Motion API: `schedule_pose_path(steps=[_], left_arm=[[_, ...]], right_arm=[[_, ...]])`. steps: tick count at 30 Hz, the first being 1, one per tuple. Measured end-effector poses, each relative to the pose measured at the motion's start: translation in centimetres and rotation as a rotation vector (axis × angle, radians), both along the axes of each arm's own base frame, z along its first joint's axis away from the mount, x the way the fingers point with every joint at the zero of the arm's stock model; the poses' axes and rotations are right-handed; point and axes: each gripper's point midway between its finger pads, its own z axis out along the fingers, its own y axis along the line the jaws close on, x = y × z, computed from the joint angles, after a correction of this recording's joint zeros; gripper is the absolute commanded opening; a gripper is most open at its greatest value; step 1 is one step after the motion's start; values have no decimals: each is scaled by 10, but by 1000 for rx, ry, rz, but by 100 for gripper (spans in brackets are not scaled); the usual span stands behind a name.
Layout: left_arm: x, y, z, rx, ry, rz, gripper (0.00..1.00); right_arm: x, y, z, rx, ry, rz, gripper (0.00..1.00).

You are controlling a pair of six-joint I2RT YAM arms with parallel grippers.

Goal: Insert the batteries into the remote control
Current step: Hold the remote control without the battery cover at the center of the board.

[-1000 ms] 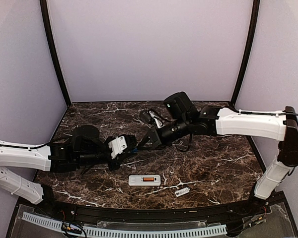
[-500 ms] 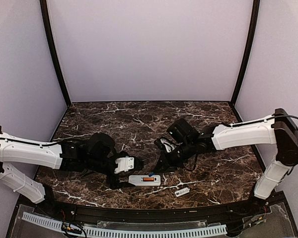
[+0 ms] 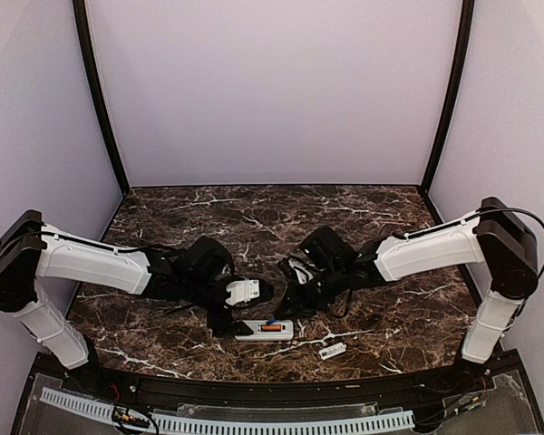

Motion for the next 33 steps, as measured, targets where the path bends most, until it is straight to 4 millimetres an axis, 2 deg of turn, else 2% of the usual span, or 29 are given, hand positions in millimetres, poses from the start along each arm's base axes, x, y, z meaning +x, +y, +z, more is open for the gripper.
schedule_pose_path(steps=[5,12,24,29,33], left_arm=[[1,-12,-9,24,52,-21,82],[-11,-9,-16,48,119,-53,83],[-12,-10,-18,71,72,-77,79],[-14,-11,-20,88,46,-97,73],[-12,-11,-30,128,48,-97,68]], right_arm=[[-3,0,-3,18,6,11,0],[-8,-1,-8,24,22,24,0],[-8,0,-14,23,35,19,0],[-10,1,-19,12,45,20,0],[-11,3,-23,15,54,23,0]])
